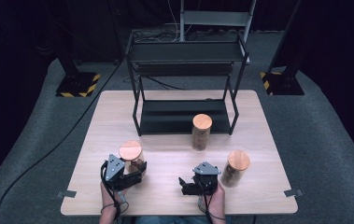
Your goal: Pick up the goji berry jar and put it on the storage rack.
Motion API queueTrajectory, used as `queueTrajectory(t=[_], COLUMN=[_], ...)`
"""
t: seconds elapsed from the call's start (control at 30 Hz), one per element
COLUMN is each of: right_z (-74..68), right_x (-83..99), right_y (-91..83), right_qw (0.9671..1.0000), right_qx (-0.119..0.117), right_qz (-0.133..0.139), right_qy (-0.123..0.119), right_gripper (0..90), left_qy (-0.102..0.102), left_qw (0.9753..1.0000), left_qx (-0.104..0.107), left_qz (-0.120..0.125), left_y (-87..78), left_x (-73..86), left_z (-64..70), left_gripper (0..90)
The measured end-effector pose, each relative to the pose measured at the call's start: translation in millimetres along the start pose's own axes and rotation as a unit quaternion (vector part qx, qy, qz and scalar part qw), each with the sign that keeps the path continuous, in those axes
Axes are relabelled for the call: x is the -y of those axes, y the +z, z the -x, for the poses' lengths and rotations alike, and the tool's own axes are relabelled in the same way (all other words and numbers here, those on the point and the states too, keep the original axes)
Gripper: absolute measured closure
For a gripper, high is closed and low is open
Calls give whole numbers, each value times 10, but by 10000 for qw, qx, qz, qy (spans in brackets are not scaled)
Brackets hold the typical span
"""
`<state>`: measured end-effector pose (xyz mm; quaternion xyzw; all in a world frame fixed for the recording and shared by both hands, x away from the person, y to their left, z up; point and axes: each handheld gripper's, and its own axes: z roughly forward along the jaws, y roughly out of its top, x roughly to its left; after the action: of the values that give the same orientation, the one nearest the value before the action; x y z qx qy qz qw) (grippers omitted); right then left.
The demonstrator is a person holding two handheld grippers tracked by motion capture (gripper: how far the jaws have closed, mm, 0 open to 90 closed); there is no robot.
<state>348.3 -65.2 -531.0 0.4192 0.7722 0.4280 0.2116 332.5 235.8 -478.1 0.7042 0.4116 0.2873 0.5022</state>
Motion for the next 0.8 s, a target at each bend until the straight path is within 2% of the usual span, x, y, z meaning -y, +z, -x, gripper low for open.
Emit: queueTrajectory(t=[0.8], right_z=[-2], right_x=[-2], right_y=[3], right_qw=[10000], right_qx=[-3], right_qz=[-8], right_qy=[-16], right_gripper=[9], left_qy=[-44], left_qw=[10000], left_qx=[75], left_qz=[-30], left_y=[141], left_x=[-39], left_z=[-17], left_gripper=[245])
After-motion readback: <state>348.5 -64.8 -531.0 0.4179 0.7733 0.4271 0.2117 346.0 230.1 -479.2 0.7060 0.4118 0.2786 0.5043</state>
